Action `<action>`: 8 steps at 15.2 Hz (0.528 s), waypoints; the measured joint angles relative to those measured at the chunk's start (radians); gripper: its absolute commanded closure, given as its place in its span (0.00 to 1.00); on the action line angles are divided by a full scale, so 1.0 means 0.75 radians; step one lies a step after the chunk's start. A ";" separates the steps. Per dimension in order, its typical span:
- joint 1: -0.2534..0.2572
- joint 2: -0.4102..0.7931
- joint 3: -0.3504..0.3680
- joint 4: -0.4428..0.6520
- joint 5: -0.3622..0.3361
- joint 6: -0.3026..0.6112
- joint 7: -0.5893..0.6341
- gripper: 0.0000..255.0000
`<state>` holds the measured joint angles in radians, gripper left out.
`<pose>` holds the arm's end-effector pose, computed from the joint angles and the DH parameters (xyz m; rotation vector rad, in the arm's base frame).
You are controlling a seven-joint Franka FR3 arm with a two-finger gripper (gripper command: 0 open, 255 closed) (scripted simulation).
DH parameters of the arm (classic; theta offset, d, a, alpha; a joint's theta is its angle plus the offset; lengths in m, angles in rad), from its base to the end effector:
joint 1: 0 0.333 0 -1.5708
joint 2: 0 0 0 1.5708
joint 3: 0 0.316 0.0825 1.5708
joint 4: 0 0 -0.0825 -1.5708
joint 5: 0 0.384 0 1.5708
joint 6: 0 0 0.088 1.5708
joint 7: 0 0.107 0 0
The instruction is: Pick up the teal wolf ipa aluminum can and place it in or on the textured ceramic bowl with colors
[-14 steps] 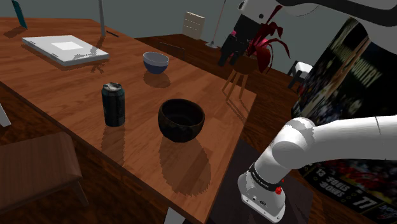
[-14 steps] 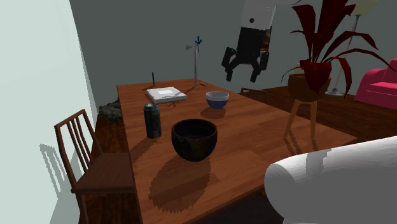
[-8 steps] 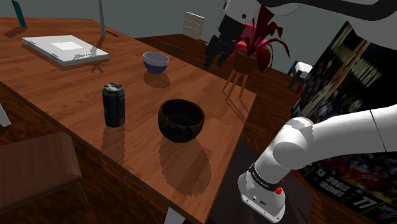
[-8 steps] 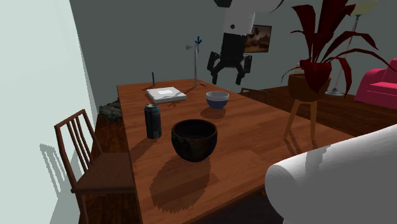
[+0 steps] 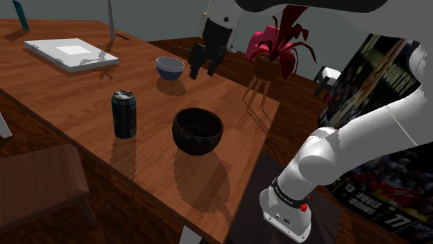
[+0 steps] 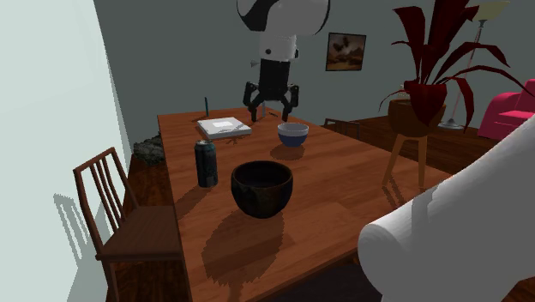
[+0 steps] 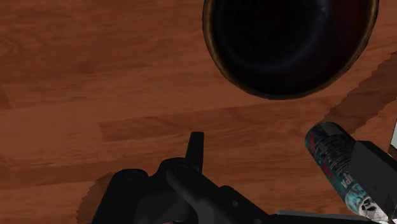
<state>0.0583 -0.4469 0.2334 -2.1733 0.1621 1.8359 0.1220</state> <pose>0.4064 0.1508 0.5728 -3.0567 -0.1802 -0.1332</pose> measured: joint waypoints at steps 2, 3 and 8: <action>0.009 0.095 0.046 0.069 -0.009 0.020 0.045 0.00; 0.011 0.144 0.065 0.099 -0.017 0.034 0.063 0.00; 0.039 0.376 0.164 0.255 -0.074 0.084 0.177 0.00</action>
<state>0.0875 -0.1648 0.3564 -1.9817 0.1068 1.8991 0.2547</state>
